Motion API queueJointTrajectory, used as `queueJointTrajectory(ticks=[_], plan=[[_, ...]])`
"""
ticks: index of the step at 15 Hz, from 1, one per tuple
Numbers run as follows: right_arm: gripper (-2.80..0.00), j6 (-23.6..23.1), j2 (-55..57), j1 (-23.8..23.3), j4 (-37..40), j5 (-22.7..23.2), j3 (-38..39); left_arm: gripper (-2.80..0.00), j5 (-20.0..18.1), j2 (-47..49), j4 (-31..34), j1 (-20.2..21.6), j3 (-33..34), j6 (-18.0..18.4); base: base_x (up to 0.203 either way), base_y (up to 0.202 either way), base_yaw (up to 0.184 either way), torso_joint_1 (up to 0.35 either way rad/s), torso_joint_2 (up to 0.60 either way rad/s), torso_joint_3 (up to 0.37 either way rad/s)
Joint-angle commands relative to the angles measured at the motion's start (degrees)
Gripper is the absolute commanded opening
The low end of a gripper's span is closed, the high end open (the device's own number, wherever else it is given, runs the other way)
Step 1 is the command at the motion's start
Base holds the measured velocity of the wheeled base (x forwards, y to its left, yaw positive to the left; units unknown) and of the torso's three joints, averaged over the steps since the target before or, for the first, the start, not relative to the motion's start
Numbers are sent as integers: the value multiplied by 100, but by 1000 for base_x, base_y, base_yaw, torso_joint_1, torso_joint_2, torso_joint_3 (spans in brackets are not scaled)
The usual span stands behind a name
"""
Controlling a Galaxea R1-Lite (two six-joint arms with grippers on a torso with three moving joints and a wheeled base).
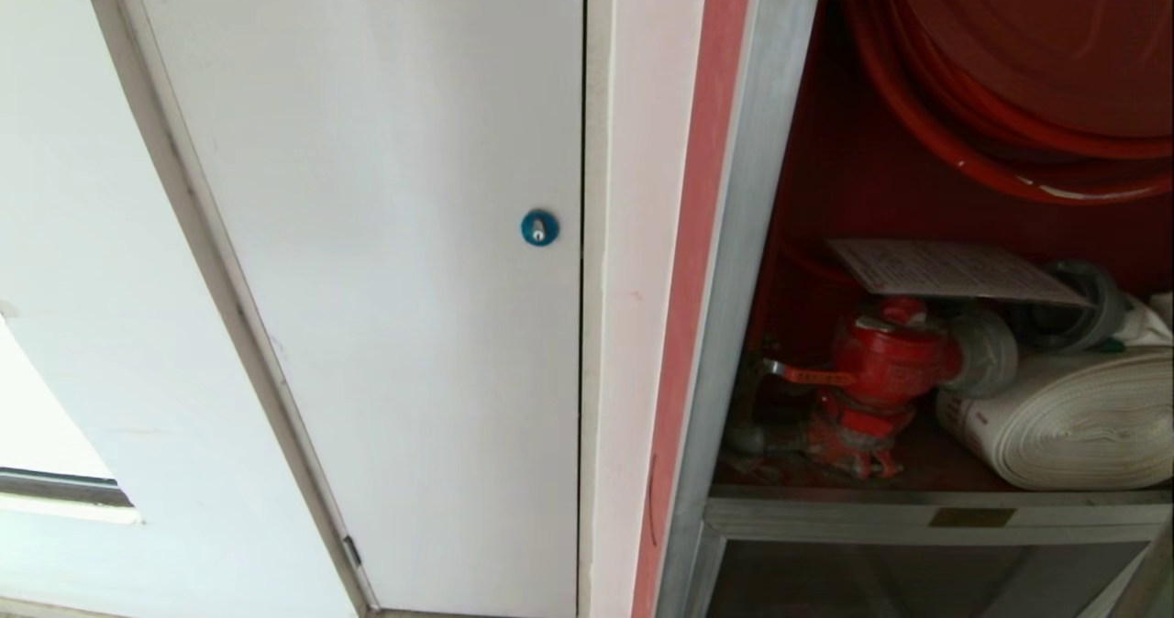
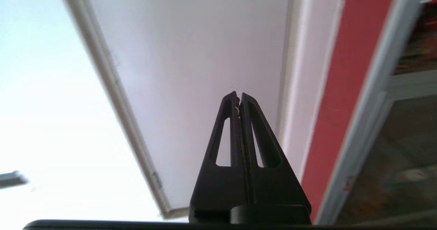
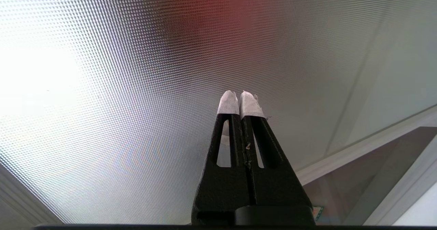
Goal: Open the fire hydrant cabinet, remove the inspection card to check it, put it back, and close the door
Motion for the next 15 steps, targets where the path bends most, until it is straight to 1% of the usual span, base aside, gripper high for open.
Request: queueJointTrajectory(ticks=[1, 3, 4, 6, 8, 12, 15], plan=[[-280, 1, 9, 1, -2, -4, 18, -280, 410, -185, -140, 1, 430, 41, 0, 0, 0, 0, 0, 0], [-280, 1, 9, 4, -2, -4, 18, -280, 680, -183, -679, 2, 863, 74, 0, 0, 0, 0, 0, 0], [-280, 1, 9, -4, -2, -4, 18, -280, 741, -186, -855, 2, 998, 88, 0, 0, 0, 0, 0, 0], [-280, 1, 9, 2, -2, 2, 18, -280, 784, -187, -670, 2, 1000, 139, 0, 0, 0, 0, 0, 0], [-280, 1, 9, 4, -2, -4, 18, -280, 868, -187, -330, 2, 1000, 312, 0, 0, 0, 0, 0, 0], [-280, 1, 9, 4, -2, -4, 18, -280, 851, -187, -348, 2, 1000, 248, 0, 0, 0, 0, 0, 0], [-280, 1, 9, 0, -2, -4, 18, -280, 845, -187, -348, 2, 1000, 123, 0, 0, 0, 0, 0, 0]])
